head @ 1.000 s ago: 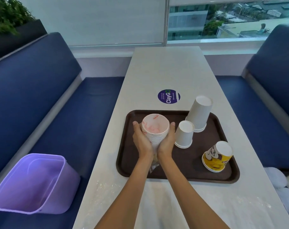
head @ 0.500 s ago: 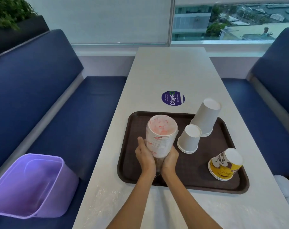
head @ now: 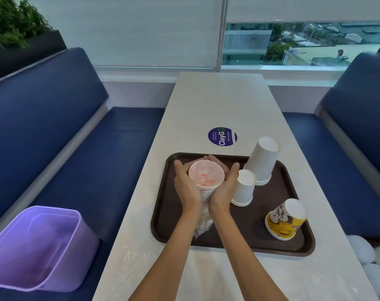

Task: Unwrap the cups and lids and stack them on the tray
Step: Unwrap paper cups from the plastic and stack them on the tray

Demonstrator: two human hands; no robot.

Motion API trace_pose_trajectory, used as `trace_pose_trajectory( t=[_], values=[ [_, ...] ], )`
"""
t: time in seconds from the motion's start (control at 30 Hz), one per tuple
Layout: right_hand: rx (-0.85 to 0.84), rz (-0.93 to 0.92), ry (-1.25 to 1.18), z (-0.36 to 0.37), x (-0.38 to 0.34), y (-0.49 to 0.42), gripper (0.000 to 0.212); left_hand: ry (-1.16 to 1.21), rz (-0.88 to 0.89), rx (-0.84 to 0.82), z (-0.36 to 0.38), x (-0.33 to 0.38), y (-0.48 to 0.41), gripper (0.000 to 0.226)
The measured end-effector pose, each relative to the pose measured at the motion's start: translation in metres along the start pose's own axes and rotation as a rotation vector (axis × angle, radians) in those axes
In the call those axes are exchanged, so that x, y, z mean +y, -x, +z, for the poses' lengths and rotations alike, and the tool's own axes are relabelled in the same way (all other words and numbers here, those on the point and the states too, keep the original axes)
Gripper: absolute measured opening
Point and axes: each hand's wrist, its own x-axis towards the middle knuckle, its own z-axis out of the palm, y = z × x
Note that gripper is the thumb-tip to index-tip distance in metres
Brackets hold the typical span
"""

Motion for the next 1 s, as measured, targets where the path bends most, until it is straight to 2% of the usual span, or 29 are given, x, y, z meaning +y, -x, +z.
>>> trace_pose_trajectory(
  t=[0.3, 0.47, 0.6, 0.77, 0.87, 1.0],
  values=[
    [0.022, 0.054, -0.05, -0.018, 0.038, -0.002, 0.042, 0.085, -0.009, 0.047, -0.01, -0.03, 0.001, 0.062],
    [0.039, 0.174, -0.083, -0.039, 0.067, 0.002, 0.048, 0.099, -0.192, 0.088, -0.028, -0.07, -0.001, 0.039],
    [0.113, 0.172, -0.005, -0.048, 0.084, 0.003, 0.034, -0.042, -0.139, 0.156, -0.042, -0.087, 0.003, 0.032],
    [0.124, 0.102, 0.11, -0.057, 0.065, -0.003, 0.025, -0.289, 0.06, 0.201, -0.052, -0.061, 0.001, 0.022],
    [0.07, -0.027, 0.074, -0.045, 0.022, -0.001, 0.027, -0.17, 0.128, 0.202, -0.044, -0.018, 0.004, 0.022],
    [-0.035, -0.105, 0.076, -0.006, -0.02, -0.001, 0.04, 0.014, 0.08, 0.051, -0.007, 0.027, 0.01, 0.036]
  ],
)
